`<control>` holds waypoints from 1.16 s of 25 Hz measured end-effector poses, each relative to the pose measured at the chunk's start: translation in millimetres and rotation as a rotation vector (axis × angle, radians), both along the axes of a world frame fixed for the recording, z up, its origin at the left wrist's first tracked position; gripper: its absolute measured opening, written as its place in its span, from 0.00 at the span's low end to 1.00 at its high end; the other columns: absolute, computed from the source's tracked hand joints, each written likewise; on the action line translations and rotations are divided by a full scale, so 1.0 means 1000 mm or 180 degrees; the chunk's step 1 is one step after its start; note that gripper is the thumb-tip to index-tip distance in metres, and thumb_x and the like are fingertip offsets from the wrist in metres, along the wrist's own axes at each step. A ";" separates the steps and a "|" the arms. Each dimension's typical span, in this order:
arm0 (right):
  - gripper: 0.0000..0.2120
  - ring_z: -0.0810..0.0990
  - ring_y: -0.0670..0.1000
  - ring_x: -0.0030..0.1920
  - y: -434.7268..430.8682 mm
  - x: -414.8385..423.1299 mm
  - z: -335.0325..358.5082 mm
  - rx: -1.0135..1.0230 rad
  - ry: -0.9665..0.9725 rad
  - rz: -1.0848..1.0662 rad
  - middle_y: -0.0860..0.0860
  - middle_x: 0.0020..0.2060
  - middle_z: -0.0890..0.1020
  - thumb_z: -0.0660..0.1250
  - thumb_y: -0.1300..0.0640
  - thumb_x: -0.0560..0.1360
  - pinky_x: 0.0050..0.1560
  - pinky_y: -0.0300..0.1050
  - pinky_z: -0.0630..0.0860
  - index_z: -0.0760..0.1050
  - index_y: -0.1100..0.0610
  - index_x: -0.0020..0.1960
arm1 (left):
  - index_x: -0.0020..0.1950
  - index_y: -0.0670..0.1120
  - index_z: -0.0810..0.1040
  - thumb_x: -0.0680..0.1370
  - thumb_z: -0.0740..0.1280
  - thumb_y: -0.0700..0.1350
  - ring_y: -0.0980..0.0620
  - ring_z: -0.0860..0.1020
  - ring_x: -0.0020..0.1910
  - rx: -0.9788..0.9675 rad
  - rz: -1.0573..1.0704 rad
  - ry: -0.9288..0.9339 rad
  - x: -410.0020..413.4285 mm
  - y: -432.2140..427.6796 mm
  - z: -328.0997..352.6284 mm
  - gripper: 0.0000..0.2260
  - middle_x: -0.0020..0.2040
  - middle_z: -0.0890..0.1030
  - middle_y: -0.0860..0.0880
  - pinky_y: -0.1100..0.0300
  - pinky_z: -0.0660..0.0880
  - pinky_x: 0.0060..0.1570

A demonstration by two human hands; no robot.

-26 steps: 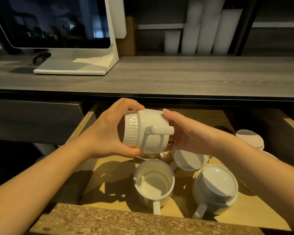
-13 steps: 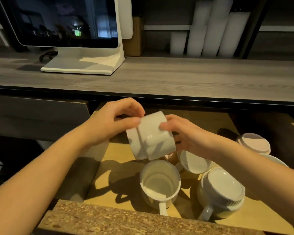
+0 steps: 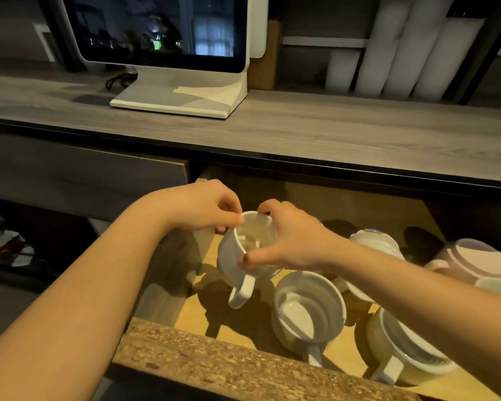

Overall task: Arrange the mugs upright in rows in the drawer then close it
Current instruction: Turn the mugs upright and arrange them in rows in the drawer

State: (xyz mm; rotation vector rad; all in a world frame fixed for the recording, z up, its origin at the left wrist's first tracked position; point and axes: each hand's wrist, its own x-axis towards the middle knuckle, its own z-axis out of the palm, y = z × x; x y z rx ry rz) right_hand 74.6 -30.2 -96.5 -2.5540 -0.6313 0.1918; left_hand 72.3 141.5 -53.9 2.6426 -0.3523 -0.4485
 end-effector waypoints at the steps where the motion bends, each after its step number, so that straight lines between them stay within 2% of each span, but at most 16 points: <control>1: 0.40 0.72 0.48 0.51 0.006 -0.003 -0.004 -0.0126 -0.0061 0.0072 0.48 0.56 0.71 0.73 0.36 0.61 0.46 0.42 0.75 0.63 0.50 0.66 | 0.57 0.49 0.78 0.77 0.65 0.48 0.55 0.80 0.48 0.0153 -0.0017 0.0145 0.000 0.001 -0.001 0.10 0.49 0.81 0.50 0.55 0.78 0.54; 4: 0.41 0.73 0.50 0.51 0.021 -0.013 -0.019 -0.0500 -0.0184 0.0272 0.49 0.56 0.71 0.73 0.34 0.59 0.45 0.44 0.76 0.64 0.51 0.65 | 0.54 0.46 0.80 0.76 0.68 0.43 0.53 0.82 0.46 0.0601 -0.0076 0.0596 0.004 0.005 -0.007 0.08 0.47 0.83 0.48 0.58 0.80 0.50; 7: 0.41 0.72 0.50 0.51 0.029 -0.020 -0.030 -0.0723 -0.0174 0.0340 0.50 0.55 0.71 0.72 0.33 0.59 0.46 0.46 0.77 0.64 0.51 0.64 | 0.53 0.42 0.81 0.75 0.68 0.40 0.54 0.82 0.42 0.0739 -0.0052 0.0947 0.007 0.003 -0.014 0.08 0.45 0.83 0.47 0.64 0.78 0.41; 12: 0.43 0.71 0.52 0.56 0.033 -0.026 -0.037 -0.0794 -0.0234 0.0375 0.50 0.59 0.71 0.69 0.30 0.60 0.51 0.49 0.76 0.63 0.51 0.67 | 0.51 0.41 0.80 0.76 0.67 0.40 0.55 0.80 0.36 0.0861 0.0062 0.1049 0.009 0.002 -0.017 0.06 0.40 0.81 0.49 0.67 0.75 0.35; 16: 0.36 0.73 0.52 0.57 0.022 -0.020 -0.019 -0.0738 0.0251 0.0768 0.53 0.62 0.71 0.69 0.38 0.68 0.55 0.48 0.74 0.62 0.53 0.70 | 0.50 0.41 0.79 0.76 0.67 0.43 0.54 0.80 0.38 0.0955 0.0092 0.1087 0.007 0.000 -0.019 0.07 0.40 0.80 0.48 0.66 0.75 0.36; 18: 0.32 0.74 0.52 0.58 0.009 -0.014 -0.003 -0.0776 0.0391 0.0803 0.53 0.63 0.72 0.67 0.42 0.72 0.55 0.44 0.73 0.63 0.53 0.70 | 0.52 0.40 0.79 0.76 0.67 0.45 0.54 0.80 0.38 0.0941 0.0129 0.1035 0.006 -0.003 -0.019 0.09 0.41 0.80 0.48 0.65 0.76 0.36; 20: 0.29 0.74 0.50 0.59 -0.007 -0.011 0.011 -0.0870 0.0337 0.0750 0.51 0.64 0.74 0.66 0.44 0.73 0.52 0.41 0.71 0.63 0.52 0.71 | 0.51 0.42 0.77 0.76 0.67 0.49 0.52 0.79 0.41 0.1010 0.0106 0.0925 0.003 -0.007 -0.019 0.11 0.46 0.80 0.45 0.63 0.76 0.39; 21: 0.28 0.75 0.50 0.59 -0.015 -0.012 0.015 -0.0969 0.0290 0.0713 0.50 0.63 0.75 0.66 0.45 0.73 0.52 0.40 0.71 0.64 0.51 0.70 | 0.55 0.43 0.76 0.75 0.67 0.51 0.51 0.79 0.44 0.1110 0.0056 0.0883 0.001 -0.011 -0.019 0.14 0.51 0.80 0.44 0.61 0.77 0.42; 23: 0.26 0.76 0.51 0.57 -0.031 -0.017 0.018 -0.1235 0.0269 0.0658 0.50 0.62 0.76 0.66 0.44 0.73 0.53 0.42 0.75 0.66 0.50 0.68 | 0.68 0.47 0.67 0.73 0.69 0.55 0.48 0.76 0.57 0.1334 -0.0136 0.0810 -0.002 -0.018 -0.022 0.27 0.63 0.74 0.46 0.56 0.75 0.54; 25: 0.29 0.76 0.52 0.57 -0.039 -0.026 0.014 -0.1520 0.0288 0.0636 0.50 0.61 0.76 0.66 0.40 0.71 0.55 0.47 0.77 0.67 0.50 0.68 | 0.74 0.54 0.56 0.69 0.73 0.56 0.45 0.68 0.67 0.1321 -0.0379 0.0864 -0.004 -0.027 -0.025 0.39 0.72 0.65 0.49 0.52 0.71 0.62; 27: 0.35 0.75 0.53 0.58 -0.043 -0.034 0.005 -0.1818 0.0150 0.0671 0.49 0.62 0.76 0.65 0.33 0.68 0.54 0.49 0.77 0.64 0.48 0.69 | 0.75 0.58 0.51 0.67 0.75 0.55 0.43 0.64 0.70 0.1372 -0.0580 0.1001 -0.005 -0.036 -0.030 0.44 0.74 0.59 0.50 0.50 0.70 0.64; 29: 0.39 0.74 0.54 0.59 -0.043 -0.041 -0.001 -0.2111 -0.0107 0.0767 0.50 0.62 0.75 0.64 0.30 0.65 0.54 0.49 0.76 0.61 0.48 0.70 | 0.75 0.58 0.49 0.66 0.75 0.55 0.43 0.61 0.71 0.1637 -0.0732 0.0962 -0.007 -0.043 -0.038 0.46 0.74 0.57 0.50 0.50 0.68 0.65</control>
